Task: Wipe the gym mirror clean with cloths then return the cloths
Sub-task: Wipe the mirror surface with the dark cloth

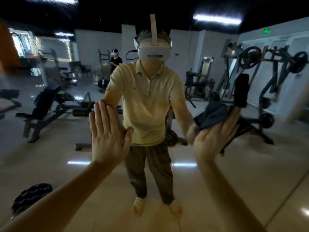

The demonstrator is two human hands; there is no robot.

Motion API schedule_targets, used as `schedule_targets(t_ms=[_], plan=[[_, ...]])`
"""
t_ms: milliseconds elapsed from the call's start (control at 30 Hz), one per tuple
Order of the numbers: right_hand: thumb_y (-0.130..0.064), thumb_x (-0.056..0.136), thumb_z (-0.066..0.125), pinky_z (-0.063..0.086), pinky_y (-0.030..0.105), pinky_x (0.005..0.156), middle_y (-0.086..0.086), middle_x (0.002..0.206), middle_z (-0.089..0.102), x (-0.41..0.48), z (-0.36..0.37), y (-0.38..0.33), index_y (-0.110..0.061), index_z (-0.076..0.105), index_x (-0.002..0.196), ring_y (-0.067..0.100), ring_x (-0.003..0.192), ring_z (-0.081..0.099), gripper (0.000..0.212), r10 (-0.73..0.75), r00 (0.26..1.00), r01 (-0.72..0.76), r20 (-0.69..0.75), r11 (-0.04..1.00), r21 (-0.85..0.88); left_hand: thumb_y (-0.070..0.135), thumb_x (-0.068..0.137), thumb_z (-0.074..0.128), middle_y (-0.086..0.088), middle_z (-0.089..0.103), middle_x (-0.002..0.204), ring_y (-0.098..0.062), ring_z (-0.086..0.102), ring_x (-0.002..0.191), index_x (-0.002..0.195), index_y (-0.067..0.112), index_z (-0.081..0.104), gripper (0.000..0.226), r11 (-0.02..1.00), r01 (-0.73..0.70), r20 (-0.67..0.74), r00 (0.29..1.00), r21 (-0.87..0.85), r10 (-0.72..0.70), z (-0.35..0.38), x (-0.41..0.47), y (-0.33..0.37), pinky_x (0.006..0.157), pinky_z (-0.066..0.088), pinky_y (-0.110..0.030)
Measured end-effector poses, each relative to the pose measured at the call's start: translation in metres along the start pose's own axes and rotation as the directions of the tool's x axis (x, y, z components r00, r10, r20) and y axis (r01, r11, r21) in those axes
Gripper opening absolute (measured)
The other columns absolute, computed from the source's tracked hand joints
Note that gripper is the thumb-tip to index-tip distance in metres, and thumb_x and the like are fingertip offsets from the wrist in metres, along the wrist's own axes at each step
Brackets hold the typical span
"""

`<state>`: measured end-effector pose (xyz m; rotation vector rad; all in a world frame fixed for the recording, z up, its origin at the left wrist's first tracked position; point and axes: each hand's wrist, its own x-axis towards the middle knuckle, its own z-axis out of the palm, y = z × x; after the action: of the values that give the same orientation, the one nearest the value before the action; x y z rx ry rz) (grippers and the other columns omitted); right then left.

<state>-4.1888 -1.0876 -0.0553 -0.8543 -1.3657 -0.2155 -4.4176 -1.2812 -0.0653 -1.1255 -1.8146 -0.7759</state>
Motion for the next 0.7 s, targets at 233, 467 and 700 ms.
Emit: schedule_targets(t_ms=[233, 467, 700], plan=[[-0.032, 0.106, 0.051, 0.007, 0.042, 0.130, 0.005, 0.172, 0.024, -0.140, 0.025, -0.124, -0.018, 0.039, 0.160, 0.022, 0.161, 0.013, 0.057, -0.711, 0.571, 0.638, 0.410, 0.699, 0.323, 0.033, 0.109, 0.033, -0.021, 0.000, 0.174, -0.034, 0.000, 0.162, 0.166, -0.001, 0.007, 0.071, 0.993, -0.030, 0.010, 0.999, -0.117, 0.032, -0.026, -0.013, -0.014, 0.131, 0.006, -0.055], [-0.022, 0.105, 0.048, 0.006, 0.046, 0.130, 0.006, 0.174, 0.011, -0.091, -0.004, -0.012, -0.014, 0.026, 0.164, 0.025, 0.161, 0.013, 0.063, -0.612, 0.693, 0.620, 0.381, 0.776, 0.118, 0.045, 0.105, 0.044, -0.029, -0.001, 0.172, -0.038, -0.005, 0.161, 0.164, -0.006, 0.002, 0.088, 0.994, 0.041, 0.040, 0.999, -0.103, -0.037, 0.003, -0.042, 0.004, 0.131, 0.003, -0.057], [-0.023, 0.110, 0.031, 0.025, 0.065, 0.123, 0.029, 0.166, 0.024, -0.083, -0.004, 0.017, 0.007, 0.021, 0.160, 0.044, 0.156, 0.023, 0.058, 0.179, 0.983, -0.179, 0.049, 0.984, -0.005, 0.051, 0.104, 0.038, -0.037, 0.000, 0.168, -0.041, -0.011, 0.159, 0.161, -0.009, -0.005, 0.093, 0.999, 0.013, -0.019, 1.000, -0.030, -0.013, 0.024, -0.041, 0.003, 0.129, -0.002, -0.058]])
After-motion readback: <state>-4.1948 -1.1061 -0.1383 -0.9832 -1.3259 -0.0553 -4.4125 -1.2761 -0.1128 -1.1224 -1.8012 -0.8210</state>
